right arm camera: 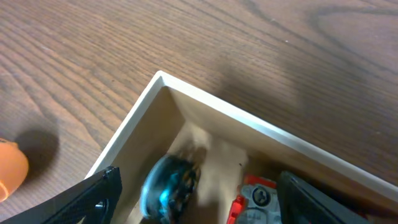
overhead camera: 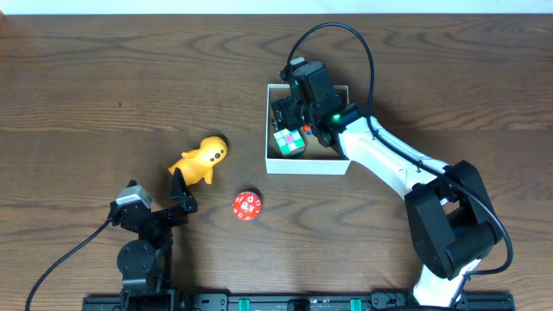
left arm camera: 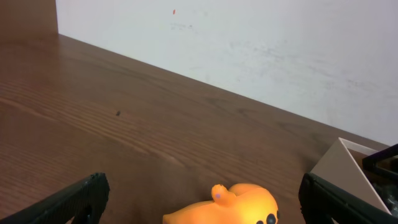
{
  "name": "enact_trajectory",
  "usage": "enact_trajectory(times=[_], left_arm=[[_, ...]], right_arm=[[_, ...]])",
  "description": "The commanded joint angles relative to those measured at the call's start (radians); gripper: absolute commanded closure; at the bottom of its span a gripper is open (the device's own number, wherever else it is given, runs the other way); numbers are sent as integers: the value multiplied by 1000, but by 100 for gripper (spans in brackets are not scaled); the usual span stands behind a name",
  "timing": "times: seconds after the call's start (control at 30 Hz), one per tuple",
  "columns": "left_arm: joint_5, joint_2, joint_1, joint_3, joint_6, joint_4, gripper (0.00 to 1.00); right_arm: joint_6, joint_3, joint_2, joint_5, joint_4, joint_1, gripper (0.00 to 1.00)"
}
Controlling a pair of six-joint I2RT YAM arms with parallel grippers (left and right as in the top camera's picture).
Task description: Pack container
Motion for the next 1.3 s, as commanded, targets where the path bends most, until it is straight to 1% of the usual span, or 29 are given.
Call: enact_trajectory(times=[0.0, 0.1, 0.17, 0.2, 0.3, 0.37, 0.43, 0.5, 0.6, 0.77, 0.9, 1.0, 1.13, 1.27], left_arm=[[-8, -7, -2, -21, 16, -37, 2], [-8, -7, -2, -21, 16, -37, 2], [-8, -7, -2, -21, 16, -37, 2], [-8, -7, -2, -21, 16, -37, 2], [-8, -7, -2, -21, 16, -37, 2], [-8, -7, -2, -21, 16, -37, 2], [-8, -7, -1, -21, 16, -37, 2], [-8, -7, -2, -21, 16, -37, 2], [-8, -7, -1, -21, 16, -37, 2], [-8, -7, -2, -21, 16, -37, 2], [-8, -7, -1, -21, 16, -37, 2], [-8, -7, -2, -21, 16, -37, 2], [-8, -7, -1, -21, 16, -37, 2], [-8, -7, -1, -21, 16, -37, 2]], right_arm=[[-20, 16, -51, -48, -2, 13, 20], [-43, 16, -127, -89, -13, 22, 25], [-85, 16, -185, -87, -40, 34, 25], [-107, 16, -208, -78, -54, 40, 24], [-131, 16, -289, 26, -117, 48, 16], [-99, 16, -347, 124, -167, 42, 13], [-47, 16, -408, 209, -225, 20, 12], [-18, 16, -469, 253, -291, -19, 12], [37, 16, -566, 282, -406, -119, 10], [48, 16, -682, 281, -547, -315, 6], [44, 16, -708, 281, -628, -441, 1], [44, 16, -703, 281, -684, -504, 1], [44, 16, -695, 281, -732, -543, 1], [44, 16, -695, 281, -760, -547, 1]])
